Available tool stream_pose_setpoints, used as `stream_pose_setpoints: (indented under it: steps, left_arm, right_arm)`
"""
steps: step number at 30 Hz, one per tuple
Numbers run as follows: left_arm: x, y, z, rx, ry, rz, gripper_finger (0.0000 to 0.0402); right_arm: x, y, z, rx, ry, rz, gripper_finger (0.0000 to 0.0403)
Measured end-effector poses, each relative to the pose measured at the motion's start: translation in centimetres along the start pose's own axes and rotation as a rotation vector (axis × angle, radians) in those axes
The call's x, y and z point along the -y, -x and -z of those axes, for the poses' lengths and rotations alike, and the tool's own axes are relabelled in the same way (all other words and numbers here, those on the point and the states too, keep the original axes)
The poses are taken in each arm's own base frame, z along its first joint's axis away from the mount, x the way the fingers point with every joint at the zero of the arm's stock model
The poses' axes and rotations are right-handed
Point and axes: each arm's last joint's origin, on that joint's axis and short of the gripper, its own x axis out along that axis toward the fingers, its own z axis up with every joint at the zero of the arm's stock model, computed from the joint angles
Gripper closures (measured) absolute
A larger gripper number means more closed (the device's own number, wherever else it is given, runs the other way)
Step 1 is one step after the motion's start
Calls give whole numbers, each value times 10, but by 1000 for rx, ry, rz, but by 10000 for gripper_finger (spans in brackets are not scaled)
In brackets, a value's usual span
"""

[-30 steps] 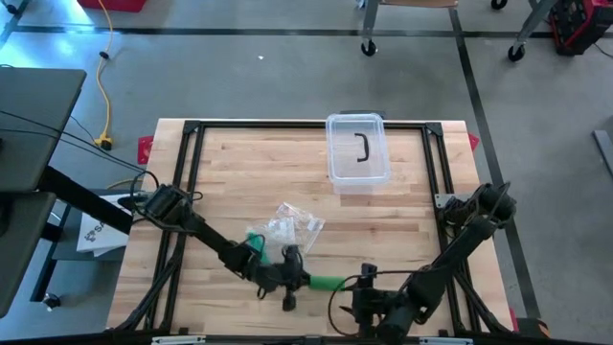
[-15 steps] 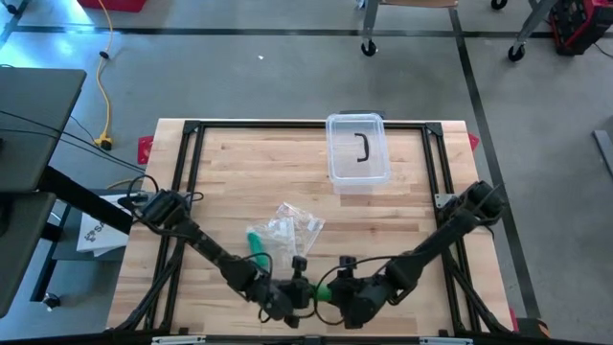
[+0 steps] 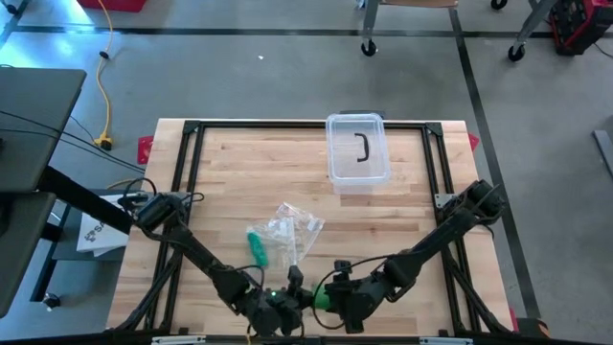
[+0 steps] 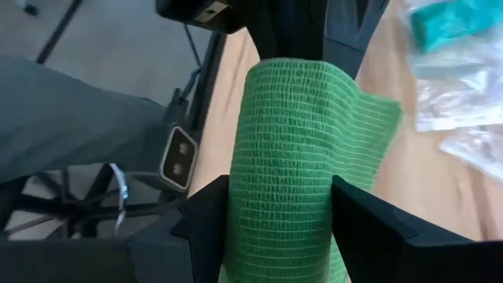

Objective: Roll bandage
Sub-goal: Roll the green bandage

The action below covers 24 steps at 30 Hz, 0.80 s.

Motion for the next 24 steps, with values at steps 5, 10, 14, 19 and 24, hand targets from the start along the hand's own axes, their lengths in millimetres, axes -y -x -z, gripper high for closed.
stream_pose_setpoints:
  steps: [5, 10, 14, 19, 24]
  left_arm:
    - [4, 7, -4, -4, -88, -50, 387]
    - [6, 11, -5, -16, -113, -101, 387]
    - [6, 11, -5, -18, 26, -118, 377]
    - [2, 7, 0, -43, 217, -76, 332]
    - [3, 6, 20, -197, 352, -21, 273]
  right_arm:
    - [1, -1, -3, -18, -13, -78, 214]
    - [2, -1, -4, -12, 10, -89, 267]
    - [2, -1, -4, -1, 56, -60, 329]
    - [-3, 1, 2, -7, 113, 0, 360]
    - [-8, 7, 14, -96, 160, 113, 360]
